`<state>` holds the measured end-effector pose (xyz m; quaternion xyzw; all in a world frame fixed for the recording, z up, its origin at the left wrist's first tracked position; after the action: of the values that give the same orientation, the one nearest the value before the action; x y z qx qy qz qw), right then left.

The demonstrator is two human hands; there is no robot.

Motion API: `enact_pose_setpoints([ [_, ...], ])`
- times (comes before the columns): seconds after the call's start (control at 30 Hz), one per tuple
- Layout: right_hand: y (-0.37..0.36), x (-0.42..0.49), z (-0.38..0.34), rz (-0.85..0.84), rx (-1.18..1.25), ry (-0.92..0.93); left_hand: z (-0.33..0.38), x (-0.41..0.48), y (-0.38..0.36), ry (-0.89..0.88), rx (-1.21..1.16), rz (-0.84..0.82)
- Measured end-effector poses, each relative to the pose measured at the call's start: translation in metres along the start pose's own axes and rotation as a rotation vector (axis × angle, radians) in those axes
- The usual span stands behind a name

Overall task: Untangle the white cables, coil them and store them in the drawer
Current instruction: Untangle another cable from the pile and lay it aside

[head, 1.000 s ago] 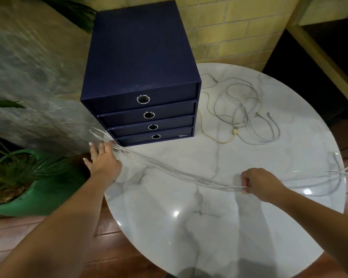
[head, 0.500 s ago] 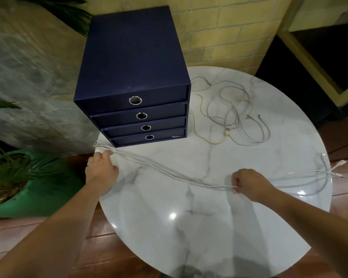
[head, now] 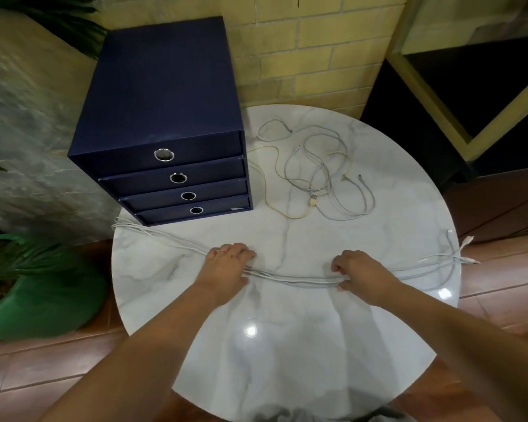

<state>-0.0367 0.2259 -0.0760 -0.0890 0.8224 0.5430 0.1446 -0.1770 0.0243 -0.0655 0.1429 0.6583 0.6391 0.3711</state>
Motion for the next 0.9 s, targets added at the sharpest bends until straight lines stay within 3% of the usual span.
enact_pose_setpoints([
  [0.17,0.003,-0.011,0.02,-0.047,-0.098,0.004,0.009,0.007,-0.003,0.071,0.002,-0.048],
  [0.6,0.015,-0.01,0.045,-0.102,0.082,0.107,0.029,0.003,-0.009,0.1,-0.019,-0.12],
  [0.73,0.04,0.008,0.056,-0.021,0.092,0.099,0.043,0.011,-0.002,0.13,-0.147,-0.133],
  [0.9,0.078,0.029,0.077,0.215,0.071,0.018,0.065,0.032,0.012,0.133,-0.257,-0.068],
])
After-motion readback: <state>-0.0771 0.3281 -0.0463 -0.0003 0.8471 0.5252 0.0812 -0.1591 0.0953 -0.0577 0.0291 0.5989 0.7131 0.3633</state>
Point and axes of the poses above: each hand's wrist, its own x-axis towards the middle knuckle, its own y-axis out of the back of the hand, z = x × y, the point moved 9 cm from there along x, towards the middle knuckle, and after that the axes turned 10 degrees about y, right-handed, at the moved point
